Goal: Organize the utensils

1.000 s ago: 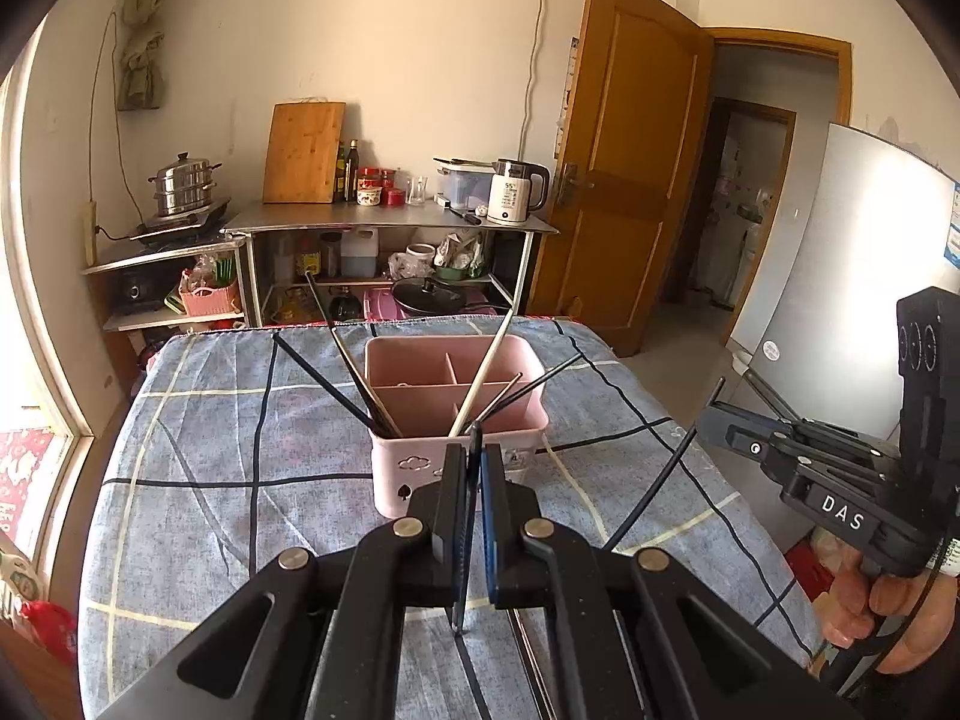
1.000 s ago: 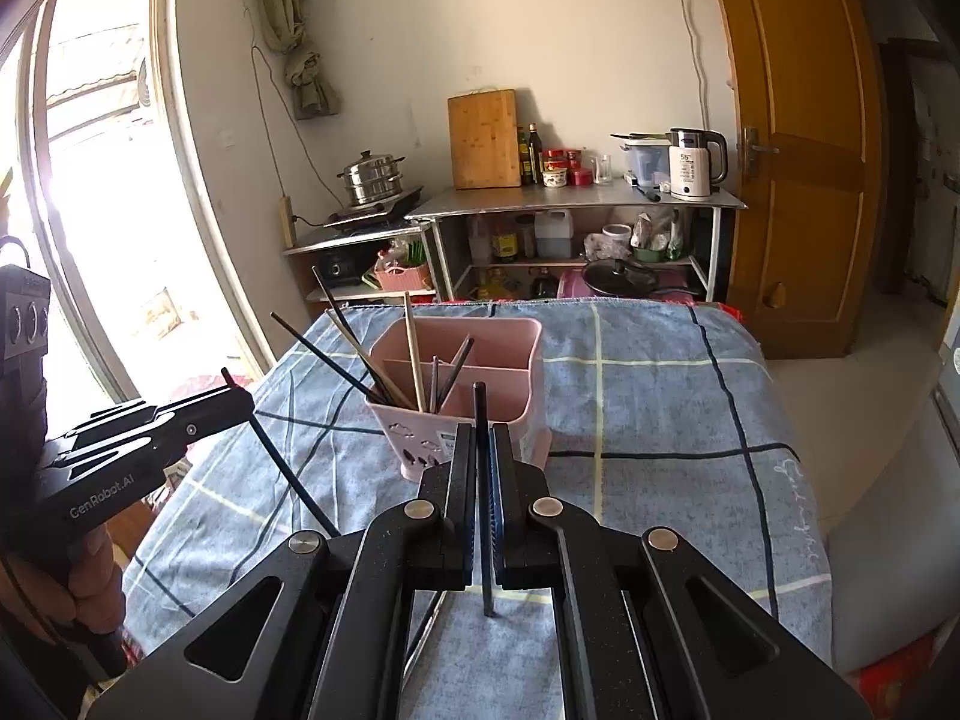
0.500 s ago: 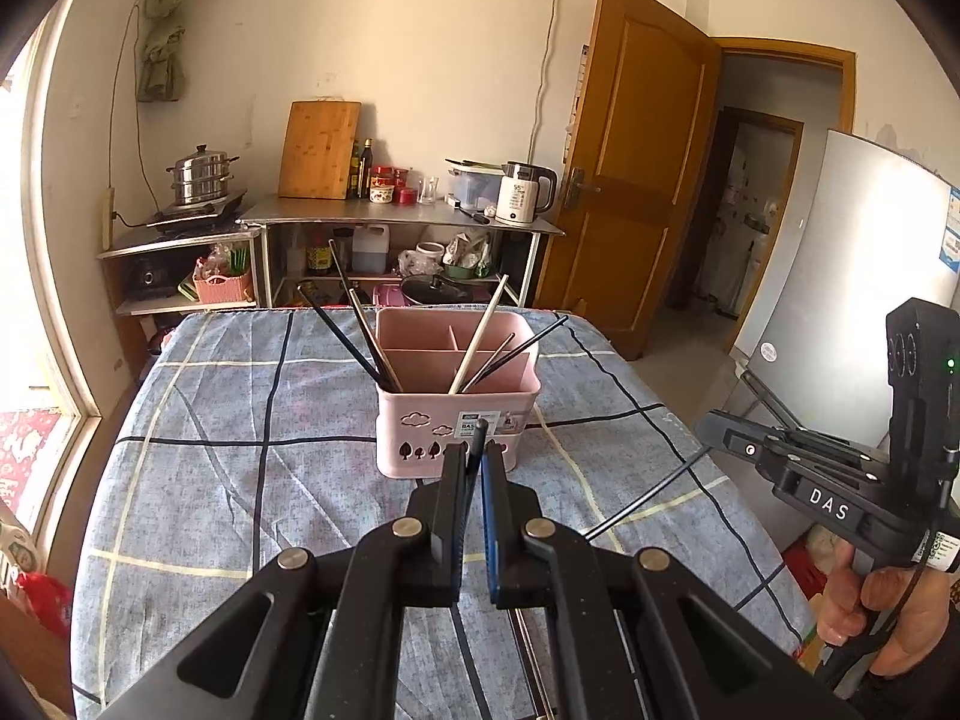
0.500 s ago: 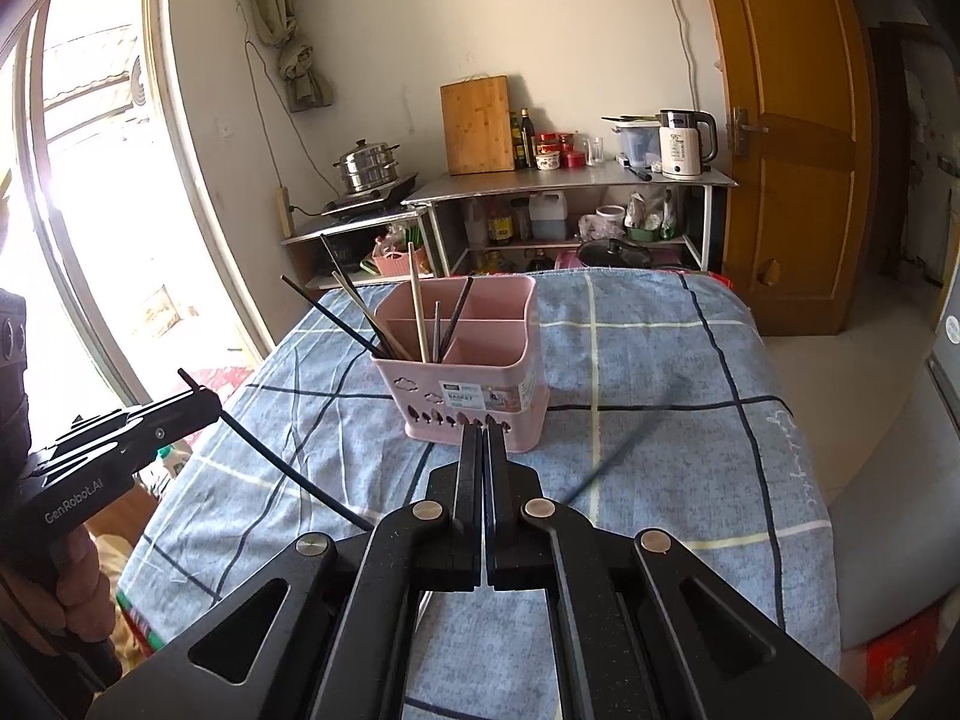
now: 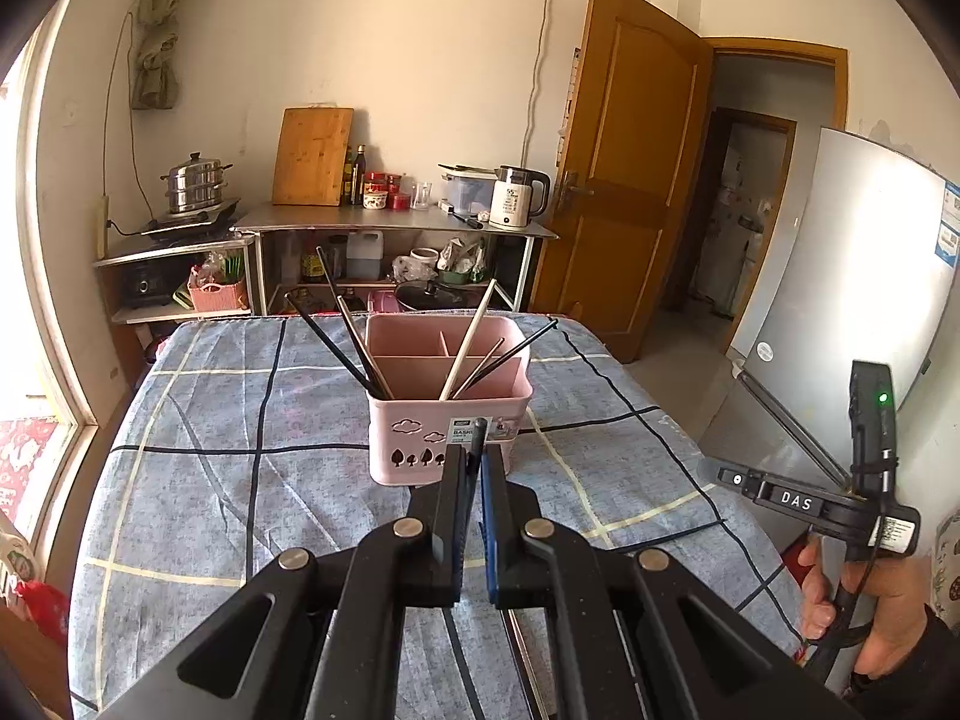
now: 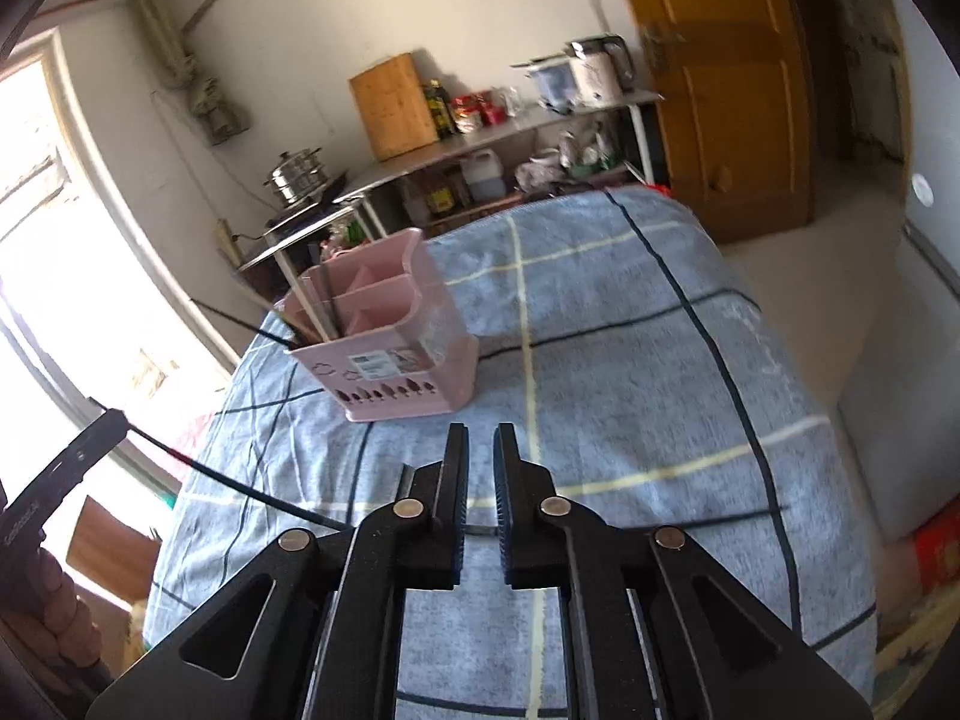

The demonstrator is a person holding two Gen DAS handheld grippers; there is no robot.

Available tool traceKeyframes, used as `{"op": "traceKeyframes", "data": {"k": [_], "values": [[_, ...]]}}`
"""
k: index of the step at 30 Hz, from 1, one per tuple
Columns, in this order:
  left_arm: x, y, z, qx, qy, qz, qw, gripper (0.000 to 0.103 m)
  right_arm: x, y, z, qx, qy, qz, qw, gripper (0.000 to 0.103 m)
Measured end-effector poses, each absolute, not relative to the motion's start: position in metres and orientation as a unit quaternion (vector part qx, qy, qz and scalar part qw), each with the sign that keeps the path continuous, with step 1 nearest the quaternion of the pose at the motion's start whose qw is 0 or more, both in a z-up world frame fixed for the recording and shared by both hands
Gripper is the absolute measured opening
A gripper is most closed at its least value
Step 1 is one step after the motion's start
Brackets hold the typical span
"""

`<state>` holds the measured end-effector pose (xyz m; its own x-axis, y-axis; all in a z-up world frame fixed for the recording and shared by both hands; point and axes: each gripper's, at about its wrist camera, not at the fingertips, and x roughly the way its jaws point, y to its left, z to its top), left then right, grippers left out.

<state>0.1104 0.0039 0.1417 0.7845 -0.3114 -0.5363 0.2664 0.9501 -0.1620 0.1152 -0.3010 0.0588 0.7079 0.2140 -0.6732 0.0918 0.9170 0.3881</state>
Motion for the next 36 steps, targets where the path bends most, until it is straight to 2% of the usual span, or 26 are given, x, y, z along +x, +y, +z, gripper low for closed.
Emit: {"op": "traceKeyframes", "data": {"k": [7, 9, 12, 14, 28, 36], "values": [[0.116, -0.006, 0.143, -0.041, 0.290, -0.165, 0.942, 0.005, 0.120, -0.360, -0.015, 0.313, 0.470, -0.033, 0.825, 0.015], [0.117, -0.006, 0.143, -0.041, 0.290, -0.166, 0.941, 0.005, 0.122, -0.369, -0.027, 0.333, 0.476, -0.047, 0.812, 0.016], [0.118, -0.005, 0.143, -0.043, 0.291, -0.166, 0.941, 0.005, 0.129, -0.377, -0.037, 0.350, 0.484, -0.063, 0.799, 0.023], [0.119, -0.003, 0.143, -0.045, 0.292, -0.164, 0.941, 0.005, 0.134, -0.381, -0.039, 0.358, 0.480, -0.068, 0.799, 0.024], [0.128, 0.003, 0.141, -0.058, 0.291, -0.168, 0.940, 0.005, 0.190, -0.377, -0.032, 0.314, 0.501, -0.115, 0.798, 0.024], [0.133, 0.004, 0.142, -0.063, 0.291, -0.171, 0.939, 0.005, 0.224, -0.356, -0.027, 0.223, 0.519, -0.135, 0.814, 0.024]]}}
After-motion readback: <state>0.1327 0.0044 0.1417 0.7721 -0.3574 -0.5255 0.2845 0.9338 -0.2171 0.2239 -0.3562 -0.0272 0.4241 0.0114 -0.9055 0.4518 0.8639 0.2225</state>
